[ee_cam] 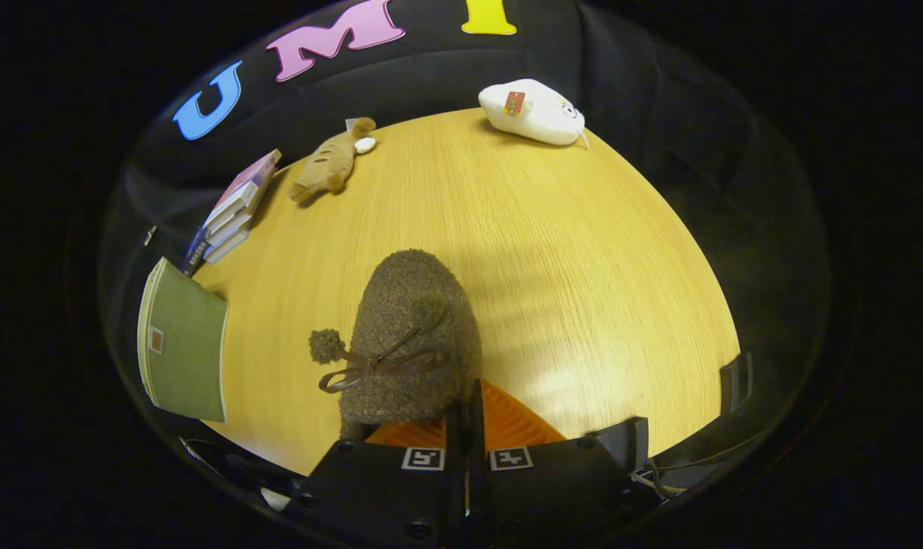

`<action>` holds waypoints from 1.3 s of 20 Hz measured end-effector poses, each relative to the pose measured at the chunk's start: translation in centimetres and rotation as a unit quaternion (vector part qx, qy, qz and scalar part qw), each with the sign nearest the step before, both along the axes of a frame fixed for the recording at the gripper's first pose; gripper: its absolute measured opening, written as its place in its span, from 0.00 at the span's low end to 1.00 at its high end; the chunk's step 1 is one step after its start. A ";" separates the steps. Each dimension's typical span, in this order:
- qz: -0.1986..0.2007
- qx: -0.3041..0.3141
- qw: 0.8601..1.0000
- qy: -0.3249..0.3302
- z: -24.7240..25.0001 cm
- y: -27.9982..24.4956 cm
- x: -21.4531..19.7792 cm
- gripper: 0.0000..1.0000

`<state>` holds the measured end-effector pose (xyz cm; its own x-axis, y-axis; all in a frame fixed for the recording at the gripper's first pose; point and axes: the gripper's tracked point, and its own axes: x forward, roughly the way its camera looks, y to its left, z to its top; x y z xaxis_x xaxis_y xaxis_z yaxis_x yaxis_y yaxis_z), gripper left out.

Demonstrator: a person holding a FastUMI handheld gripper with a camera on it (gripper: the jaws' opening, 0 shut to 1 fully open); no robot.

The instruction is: Open the storage box then place both shoes into the box .Put the left shoe in first, then the right shoe, with the right side of both shoes facing outward in a uniform manner.

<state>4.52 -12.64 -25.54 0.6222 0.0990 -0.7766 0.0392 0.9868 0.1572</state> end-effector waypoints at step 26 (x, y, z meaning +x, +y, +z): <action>0.122 0.176 0.977 0.006 14.3 44.0 -2.6 0.07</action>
